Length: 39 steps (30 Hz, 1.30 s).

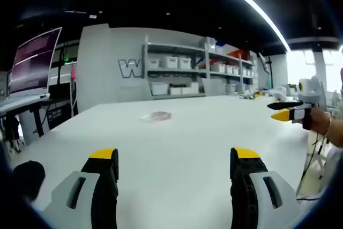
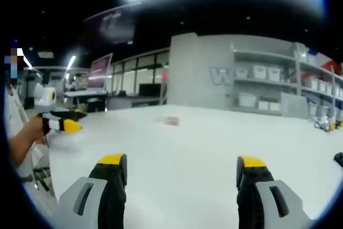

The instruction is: Open the resealable bag by pulling the two sides of the seal apart until the entire bag opening is separated and visibly accessible.

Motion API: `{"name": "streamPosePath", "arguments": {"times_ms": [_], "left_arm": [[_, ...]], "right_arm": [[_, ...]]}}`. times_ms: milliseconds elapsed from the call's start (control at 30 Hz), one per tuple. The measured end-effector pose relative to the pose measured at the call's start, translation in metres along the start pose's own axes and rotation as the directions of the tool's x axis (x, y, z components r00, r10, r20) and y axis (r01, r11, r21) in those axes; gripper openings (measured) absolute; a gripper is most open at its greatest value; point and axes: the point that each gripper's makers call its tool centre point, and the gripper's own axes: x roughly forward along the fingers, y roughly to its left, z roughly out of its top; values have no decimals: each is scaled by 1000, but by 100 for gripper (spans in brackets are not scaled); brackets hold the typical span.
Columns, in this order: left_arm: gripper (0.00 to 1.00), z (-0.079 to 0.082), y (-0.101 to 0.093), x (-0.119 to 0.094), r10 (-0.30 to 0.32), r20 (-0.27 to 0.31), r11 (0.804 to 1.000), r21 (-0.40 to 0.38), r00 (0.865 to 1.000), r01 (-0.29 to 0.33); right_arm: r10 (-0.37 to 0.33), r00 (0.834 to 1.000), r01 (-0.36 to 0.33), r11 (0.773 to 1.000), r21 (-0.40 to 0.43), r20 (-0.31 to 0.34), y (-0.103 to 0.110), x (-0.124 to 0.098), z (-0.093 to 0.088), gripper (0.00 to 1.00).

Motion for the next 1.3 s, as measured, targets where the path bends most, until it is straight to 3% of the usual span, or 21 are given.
{"name": "streamPosePath", "arguments": {"times_ms": [1300], "left_arm": [[84, 0, 0, -1, 4, 4, 1000, -3, 1000, -4]], "right_arm": [[4, 1000, -4, 1000, -14, 4, -5, 31, 14, 83]]}}
